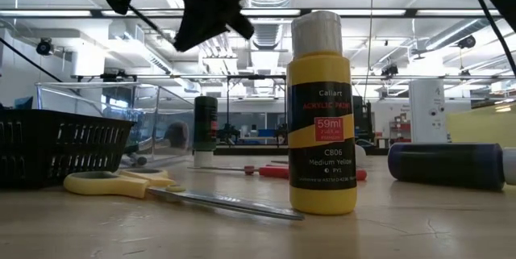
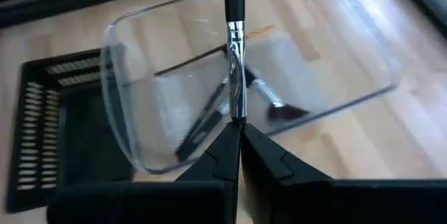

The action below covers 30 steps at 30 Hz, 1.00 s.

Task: Pick & Place Paint Supplies
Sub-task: Put the eyeshadow brush into the transparent bin

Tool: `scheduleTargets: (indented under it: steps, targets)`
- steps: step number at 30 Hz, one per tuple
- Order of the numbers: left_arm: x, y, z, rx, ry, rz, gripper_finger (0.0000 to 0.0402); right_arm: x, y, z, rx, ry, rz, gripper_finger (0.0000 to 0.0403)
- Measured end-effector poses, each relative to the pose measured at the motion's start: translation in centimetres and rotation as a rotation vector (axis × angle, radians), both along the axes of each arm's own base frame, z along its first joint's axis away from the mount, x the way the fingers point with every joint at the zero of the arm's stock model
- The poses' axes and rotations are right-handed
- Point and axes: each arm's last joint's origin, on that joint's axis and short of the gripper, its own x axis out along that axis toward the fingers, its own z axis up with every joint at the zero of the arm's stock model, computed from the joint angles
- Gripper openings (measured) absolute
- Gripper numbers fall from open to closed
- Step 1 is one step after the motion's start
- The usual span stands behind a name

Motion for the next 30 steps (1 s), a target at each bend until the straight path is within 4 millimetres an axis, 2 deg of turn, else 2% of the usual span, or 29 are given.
scheduleTargets:
  steps: [4, 9, 14, 30]
  targets:
    - [0.0, 0.0, 0.2, 0.000, -0.022, 0.000, 0.0058, 1.0, -1.0, -1.0, 0.109, -0.027, 0.054, 0.0008]
    - [0.0, 0.0, 0.2, 0.000, -0.023, 0.001, 0.0058, 1.9, -2.6, -3.6, 0.143, 0.016, 0.030, 0.0008]
    - [0.0, 0.0, 0.2, 0.001, -0.023, 0.000, 0.0058, 2.5, -3.0, -4.9, 0.173, 0.025, 0.041, 0.0008]
    - [0.0, 0.0, 0.2, 0.001, -0.022, 0.001, 0.0058, 2.7, -3.3, -5.0, 0.164, 0.006, 0.031, 0.0008]
